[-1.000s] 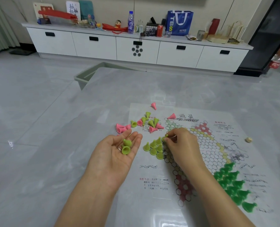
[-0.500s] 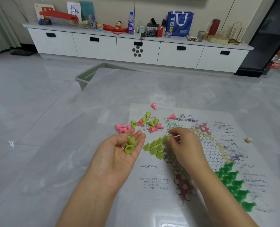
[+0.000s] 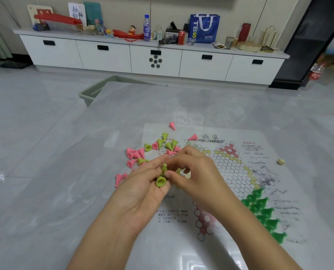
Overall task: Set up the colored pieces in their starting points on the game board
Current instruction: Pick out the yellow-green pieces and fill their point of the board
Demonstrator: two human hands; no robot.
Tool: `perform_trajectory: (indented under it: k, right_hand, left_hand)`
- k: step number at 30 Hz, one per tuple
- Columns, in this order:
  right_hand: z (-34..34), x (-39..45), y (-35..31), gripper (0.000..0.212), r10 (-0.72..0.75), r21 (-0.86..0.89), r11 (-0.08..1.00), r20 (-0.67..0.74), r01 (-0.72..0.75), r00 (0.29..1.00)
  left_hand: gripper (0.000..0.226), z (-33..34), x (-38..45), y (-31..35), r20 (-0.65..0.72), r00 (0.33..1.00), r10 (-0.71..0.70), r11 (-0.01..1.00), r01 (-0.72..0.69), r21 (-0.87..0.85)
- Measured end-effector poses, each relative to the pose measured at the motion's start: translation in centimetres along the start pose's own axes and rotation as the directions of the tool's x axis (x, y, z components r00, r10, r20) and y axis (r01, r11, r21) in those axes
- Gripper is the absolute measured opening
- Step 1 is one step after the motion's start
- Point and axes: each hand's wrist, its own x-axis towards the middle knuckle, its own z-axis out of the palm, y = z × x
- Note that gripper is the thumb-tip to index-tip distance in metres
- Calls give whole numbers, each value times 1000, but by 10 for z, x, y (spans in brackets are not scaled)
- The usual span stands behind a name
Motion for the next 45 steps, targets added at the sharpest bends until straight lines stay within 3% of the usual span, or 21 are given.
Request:
perform_trajectory:
  k: [3,6,12,20,24,34,40,45]
  right_hand:
    - [-4,-2,5,12,30,22,999,-71,-28,997]
    - [-13,-3,18,9,226,83,974,-209,-213,952]
    - [-5,-8,37,10,348,-136,913,-227,-384,909]
    - [10,-6,38,13,350,-283,879,-166,-385,922]
    - [11,-5,38,13,349,-292,876,-163,-383,923]
    - [10,-6,38,13,340,-292,883,-139,-367,930]
    - [-5,-7,32,13,369,-234,888,-153,-396,917]
    - [-27,21,11,16,315,-178,926,-123,-333,941]
  left_hand:
    - [39,1,0,-1,11,1000,-20,1000,20,20]
    - [34,5,-4,3,-68,997,-23,1000,24,11]
    - [37,7,-6,6,-131,990,49,998,-43,45]
    - [31,1,0,7,-162,967,194,980,-186,66]
    - [22,0,-2,11,-165,970,181,983,-182,8]
    - [40,0,-3,10,-185,962,201,980,-195,50]
    - [18,-2,-3,15,-168,960,222,975,-221,23]
    - [25,-7,-3,22,-194,967,163,985,-172,-30]
